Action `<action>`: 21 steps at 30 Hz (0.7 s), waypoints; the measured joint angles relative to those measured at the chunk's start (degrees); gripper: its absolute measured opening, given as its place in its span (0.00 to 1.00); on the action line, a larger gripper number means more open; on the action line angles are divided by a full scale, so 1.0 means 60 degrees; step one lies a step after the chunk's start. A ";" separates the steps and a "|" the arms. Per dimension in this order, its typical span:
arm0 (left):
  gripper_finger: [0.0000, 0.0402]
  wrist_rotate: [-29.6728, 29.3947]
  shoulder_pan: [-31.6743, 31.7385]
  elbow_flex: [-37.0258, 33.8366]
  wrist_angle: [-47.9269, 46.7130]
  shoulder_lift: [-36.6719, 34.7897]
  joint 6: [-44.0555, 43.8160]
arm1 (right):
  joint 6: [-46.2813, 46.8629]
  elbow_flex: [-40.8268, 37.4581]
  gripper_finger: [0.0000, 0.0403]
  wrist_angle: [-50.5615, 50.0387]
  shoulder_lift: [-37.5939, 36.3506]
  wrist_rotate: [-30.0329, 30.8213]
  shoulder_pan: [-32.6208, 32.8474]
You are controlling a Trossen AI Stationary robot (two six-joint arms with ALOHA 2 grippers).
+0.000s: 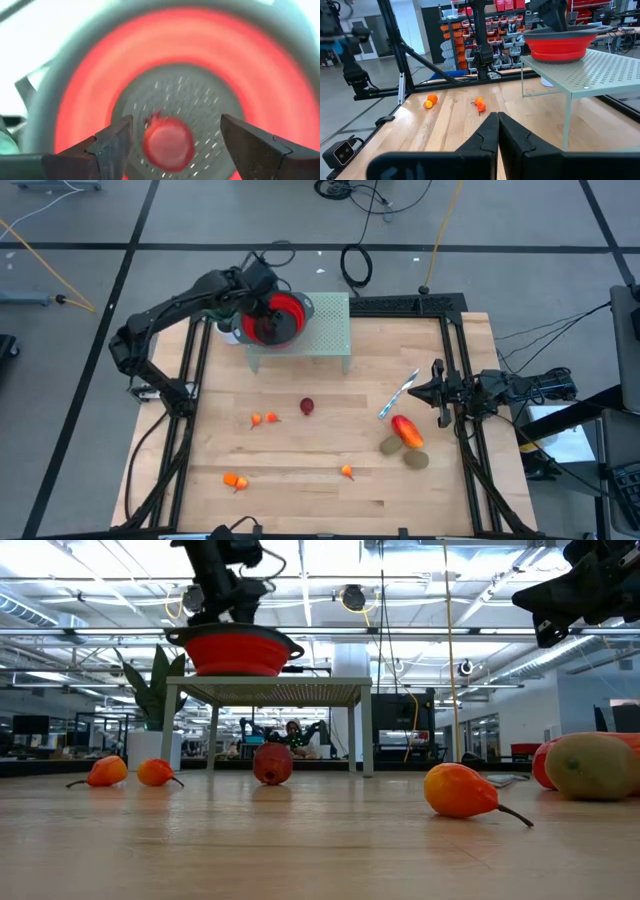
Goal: Pick & Place Fruit
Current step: Put the orange into the red strainer bowl on the shelf
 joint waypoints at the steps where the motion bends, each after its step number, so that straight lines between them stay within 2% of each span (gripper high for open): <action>1: 0.74 -0.0003 -0.0006 0.0271 -0.0123 0.0001 -0.0002 | 0.0000 0.0000 0.00 0.0000 0.0000 0.0000 0.0000; 6: 0.70 -0.0027 -0.0279 0.1541 -0.0520 -0.0006 -0.0141 | -0.0001 0.0000 0.00 0.0000 0.0000 0.0000 0.0000; 13: 0.60 -0.0084 -0.1126 0.3174 -0.1716 -0.0021 -0.1219 | 0.0001 0.0000 0.00 0.0000 0.0000 0.0000 0.0000; 21: 0.41 -0.1343 -0.3145 0.3511 -0.2193 -0.0211 -0.1503 | -0.0001 0.0000 0.00 -0.0004 0.0000 0.0000 0.0000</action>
